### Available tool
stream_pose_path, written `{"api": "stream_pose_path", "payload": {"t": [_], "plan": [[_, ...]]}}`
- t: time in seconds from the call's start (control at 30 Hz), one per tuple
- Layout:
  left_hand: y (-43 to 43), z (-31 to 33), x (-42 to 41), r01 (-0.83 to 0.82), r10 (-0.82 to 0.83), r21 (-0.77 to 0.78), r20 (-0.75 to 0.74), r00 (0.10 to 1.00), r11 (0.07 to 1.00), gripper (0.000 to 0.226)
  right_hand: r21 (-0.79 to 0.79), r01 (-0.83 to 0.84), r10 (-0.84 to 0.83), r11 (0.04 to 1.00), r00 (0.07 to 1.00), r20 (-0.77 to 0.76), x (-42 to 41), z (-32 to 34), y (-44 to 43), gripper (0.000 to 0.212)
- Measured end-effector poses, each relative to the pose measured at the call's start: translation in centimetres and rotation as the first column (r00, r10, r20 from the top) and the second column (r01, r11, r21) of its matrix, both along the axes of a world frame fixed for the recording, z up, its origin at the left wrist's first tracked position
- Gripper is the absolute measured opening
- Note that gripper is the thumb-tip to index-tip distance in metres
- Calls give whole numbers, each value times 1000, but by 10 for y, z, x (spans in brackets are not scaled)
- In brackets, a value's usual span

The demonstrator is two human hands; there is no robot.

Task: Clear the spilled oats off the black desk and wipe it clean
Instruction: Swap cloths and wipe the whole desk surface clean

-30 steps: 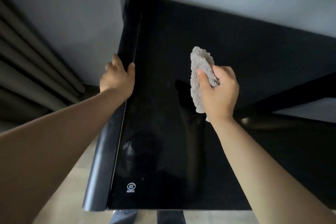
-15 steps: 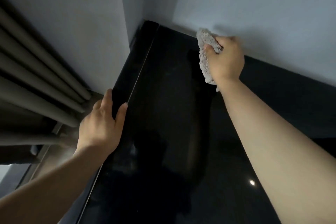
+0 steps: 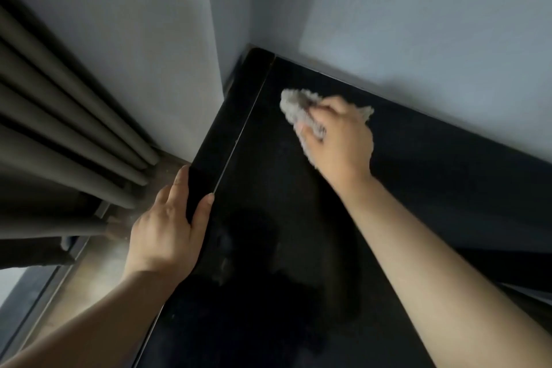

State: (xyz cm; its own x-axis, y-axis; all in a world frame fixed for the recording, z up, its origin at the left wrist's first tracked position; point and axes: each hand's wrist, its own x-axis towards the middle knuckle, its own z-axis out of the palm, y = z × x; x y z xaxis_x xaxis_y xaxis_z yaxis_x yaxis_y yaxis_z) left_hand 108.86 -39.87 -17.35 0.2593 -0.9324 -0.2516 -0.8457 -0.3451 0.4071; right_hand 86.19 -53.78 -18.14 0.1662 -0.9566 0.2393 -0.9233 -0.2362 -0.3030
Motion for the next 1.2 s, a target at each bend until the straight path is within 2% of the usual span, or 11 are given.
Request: {"api": "stream_pose_path", "payload": {"t": [0.17, 0.23, 0.33, 0.47, 0.63, 0.77, 0.87, 0.93, 1.0, 1.1, 1.2], "plan": [[0, 2, 0, -4, 5, 8, -12, 1000, 1000, 68, 157, -182, 143, 971, 962, 232, 4, 19, 70, 18], [0, 0, 0, 4, -4, 4, -8, 1000, 1000, 67, 81, -123, 96, 989, 957, 275, -3, 34, 61, 19], [1, -1, 1, 4, -4, 1, -12, 1000, 1000, 67, -23, 120, -114, 993, 980, 161, -11, 37, 12, 24], [0, -3, 1, 9, -9, -14, -7, 1000, 1000, 66, 45, 284, -283, 958, 959, -22, 3, 8, -12, 27], [0, -5, 3, 33, -33, -24, 1, 999, 999, 65, -14, 133, -132, 991, 991, 24, 25, 2, 66, 19], [0, -6, 4, 34, -34, -23, -13, 999, 999, 63, 47, 0, -6, 999, 992, 123, 36, 7, 156, 15], [0, -7, 4, 40, -40, -35, -14, 999, 999, 63, 131, -43, 8, 990, 968, 251, 32, 17, 196, 16], [-1, -9, 5, 43, -43, -41, -13, 999, 998, 62, 144, 12, -58, 990, 946, 320, 27, 29, 191, 19], [-1, -11, 6, 55, -55, -47, 2, 998, 997, 62, 96, 160, -184, 982, 921, 343, 23, 43, 163, 20], [1, -14, 8, 62, -61, -71, 14, 998, 996, 60, 35, 346, -346, 937, 914, 215, 13, 42, 96, 21], [1, -18, 8, 66, -65, -95, 17, 998, 993, 59, 88, 402, -407, 911, 912, 48, 16, 18, 62, 33]]}}
